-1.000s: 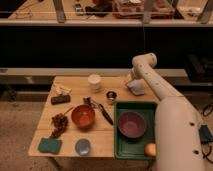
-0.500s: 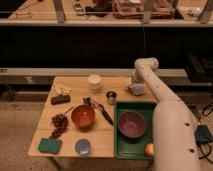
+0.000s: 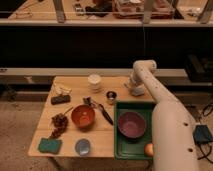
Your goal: Place towel in paper cup
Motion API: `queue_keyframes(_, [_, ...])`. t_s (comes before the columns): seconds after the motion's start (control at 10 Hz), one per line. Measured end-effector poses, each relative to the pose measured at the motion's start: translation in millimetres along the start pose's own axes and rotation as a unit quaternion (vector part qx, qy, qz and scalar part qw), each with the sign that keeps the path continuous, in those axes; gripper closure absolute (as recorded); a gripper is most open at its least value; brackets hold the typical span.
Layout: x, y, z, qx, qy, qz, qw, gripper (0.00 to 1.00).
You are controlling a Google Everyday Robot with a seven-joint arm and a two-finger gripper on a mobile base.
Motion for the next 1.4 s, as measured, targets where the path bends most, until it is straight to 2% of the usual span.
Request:
queue_keyframes(0.1, [0.7,-1.3,-5.3,0.006,0.006,-0.002,1.0000,0.86])
queue_keyframes(0.2, [3.0,-3.5,-20.3,0.013,0.019,-0.007,0.9997,0.86])
queue_keyframes(0.5, [16.0,-15.2,-74.9,0.026,0.059,-0.019,0.9977,0.86])
queue_keyframes(0.6, [19.5,-17.1,-93.7,0.034,0.080,-0.018,0.9961,0.86])
queue_keyframes(0.8, [22.6,-21.3,-114.4,0.063,0.105,-0.019,0.9923,0.86])
queue_keyframes(0.9, [24.1,-26.1,-129.5,0.084,0.121,-0.024,0.9888,0.86])
queue_keyframes(1.0, [27.9,-37.0,-150.5,0.107,0.141,-0.035,0.9835,0.86])
queue_keyframes(1.1, [32.2,-47.6,-163.3,0.119,0.153,-0.045,0.9801,0.86])
queue_keyframes(1.3, [46.7,-86.8,-188.7,0.144,0.178,-0.078,0.9703,0.86])
queue_keyframes(1.4, [52.3,-100.8,-195.4,0.150,0.185,-0.090,0.9670,0.86])
